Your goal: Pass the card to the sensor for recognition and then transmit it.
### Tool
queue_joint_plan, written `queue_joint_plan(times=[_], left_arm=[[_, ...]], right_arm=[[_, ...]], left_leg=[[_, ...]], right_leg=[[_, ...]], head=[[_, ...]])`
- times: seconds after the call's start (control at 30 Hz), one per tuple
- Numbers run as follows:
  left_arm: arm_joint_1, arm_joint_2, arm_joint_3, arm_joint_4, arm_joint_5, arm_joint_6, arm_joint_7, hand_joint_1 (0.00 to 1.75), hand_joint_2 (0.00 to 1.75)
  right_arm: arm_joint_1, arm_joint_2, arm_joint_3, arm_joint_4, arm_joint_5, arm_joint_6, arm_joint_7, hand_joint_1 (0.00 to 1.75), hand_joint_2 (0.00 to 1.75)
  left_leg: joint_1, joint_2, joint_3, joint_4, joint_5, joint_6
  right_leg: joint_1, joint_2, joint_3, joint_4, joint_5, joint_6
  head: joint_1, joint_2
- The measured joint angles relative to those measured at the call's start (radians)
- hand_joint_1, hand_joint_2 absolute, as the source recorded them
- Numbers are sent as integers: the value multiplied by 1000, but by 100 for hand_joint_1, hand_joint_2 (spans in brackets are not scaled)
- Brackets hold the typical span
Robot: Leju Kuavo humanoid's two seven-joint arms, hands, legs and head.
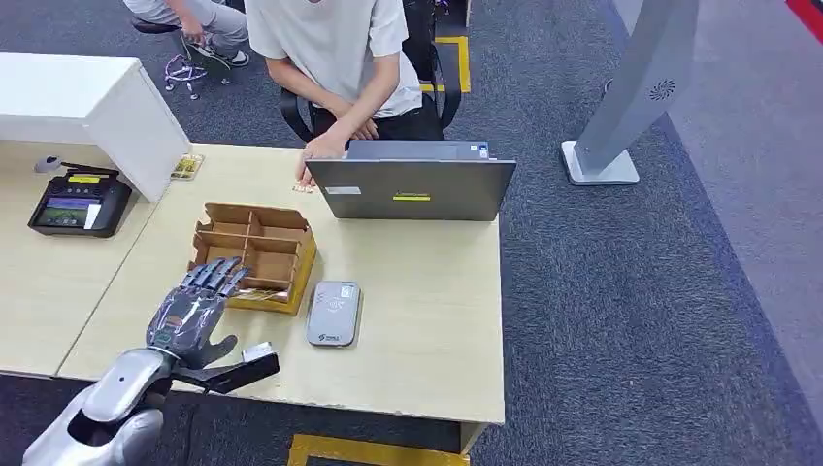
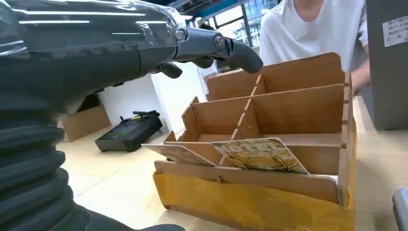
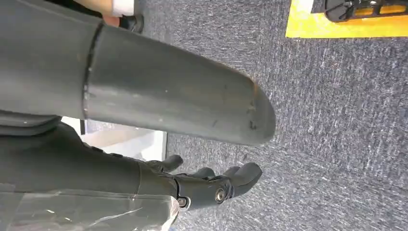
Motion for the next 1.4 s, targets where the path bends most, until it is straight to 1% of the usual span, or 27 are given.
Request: queue_joint_plan(times=[0.23, 0.4, 0.6, 0.7, 1.1, 1.27, 1.4], left_arm=[[9, 17, 0, -17, -20, 5, -23, 0, 175], [11, 25, 0, -20, -22, 5, -24, 0, 175], [13, 24, 0, -19, -21, 2, -40, 0, 175], [12, 24, 0, -17, -14, -11, -47, 0, 175], [5, 24, 0, 16, -10, -28, -48, 0, 175], [-19, 19, 0, 39, 2, -47, -65, 0, 175], [-47, 5, 0, 68, 5, -49, -68, 0, 175]], right_arm=[[0, 0, 0, 0, 2, 0, -6, 0, 0], [0, 0, 0, 0, 3, 0, -6, 0, 0], [0, 0, 0, 0, 12, 3, -9, 0, 0], [0, 0, 0, 0, 16, 3, -9, 0, 0], [0, 0, 1, 0, 21, 6, -9, 0, 0], [-1, 0, 3, 0, 30, 8, -9, 0, 0], [-1, 0, 10, 0, 35, 8, -9, 0, 0]], left_leg=[[0, 0, 0, 0, 0, 0], [0, 0, 0, 0, 0, 0], [0, 0, 0, 0, 0, 0], [0, 0, 0, 0, 0, 0], [0, 0, 0, 0, 0, 0], [0, 0, 0, 0, 0, 0], [0, 0, 0, 0, 0, 0]], right_leg=[[0, 0, 0, 0, 0, 0], [0, 0, 0, 0, 0, 0], [0, 0, 0, 0, 0, 0], [0, 0, 0, 0, 0, 0], [0, 0, 0, 0, 0, 0], [0, 0, 0, 0, 0, 0], [0, 0, 0, 0, 0, 0]], head=[[0, 0], [0, 0], [0, 0], [0, 0], [0, 0], [0, 0], [0, 0]])
